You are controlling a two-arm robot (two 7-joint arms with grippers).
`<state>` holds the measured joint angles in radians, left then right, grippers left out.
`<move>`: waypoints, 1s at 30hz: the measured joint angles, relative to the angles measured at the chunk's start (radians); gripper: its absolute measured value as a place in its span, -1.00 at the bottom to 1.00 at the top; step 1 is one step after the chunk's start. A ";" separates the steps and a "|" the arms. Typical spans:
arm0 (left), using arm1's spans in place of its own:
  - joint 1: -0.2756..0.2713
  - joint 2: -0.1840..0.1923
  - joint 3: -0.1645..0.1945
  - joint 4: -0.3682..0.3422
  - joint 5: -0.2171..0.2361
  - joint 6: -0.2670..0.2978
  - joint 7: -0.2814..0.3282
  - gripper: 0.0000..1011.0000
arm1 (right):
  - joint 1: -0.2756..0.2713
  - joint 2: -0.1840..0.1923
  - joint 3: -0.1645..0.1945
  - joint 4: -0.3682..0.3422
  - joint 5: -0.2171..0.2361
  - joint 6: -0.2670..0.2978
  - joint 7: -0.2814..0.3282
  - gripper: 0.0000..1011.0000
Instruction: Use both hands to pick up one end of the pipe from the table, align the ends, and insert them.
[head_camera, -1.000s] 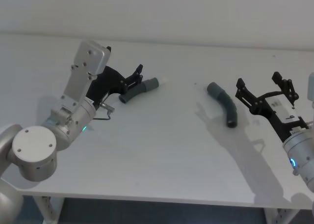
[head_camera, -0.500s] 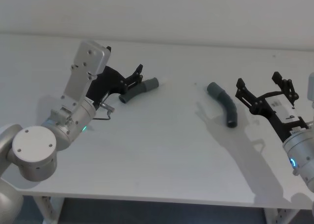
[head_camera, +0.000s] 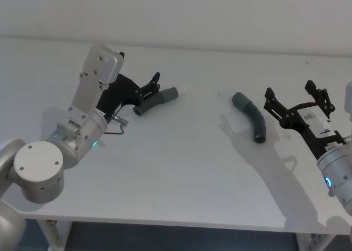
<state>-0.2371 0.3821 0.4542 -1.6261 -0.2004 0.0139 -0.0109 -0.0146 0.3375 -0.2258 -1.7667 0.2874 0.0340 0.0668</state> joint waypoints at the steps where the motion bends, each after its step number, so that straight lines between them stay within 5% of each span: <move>1: 0.000 0.000 0.000 0.000 0.000 0.000 0.000 0.98 | 0.000 0.000 0.000 0.000 0.000 0.000 0.000 0.98; 30: -0.013 -0.001 -0.007 0.004 -0.017 0.033 -0.023 0.98 | 0.000 0.000 0.000 0.000 0.000 0.000 0.000 0.98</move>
<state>-0.2506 0.3814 0.4470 -1.6225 -0.2170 0.0469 -0.0336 -0.0146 0.3374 -0.2258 -1.7667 0.2874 0.0340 0.0667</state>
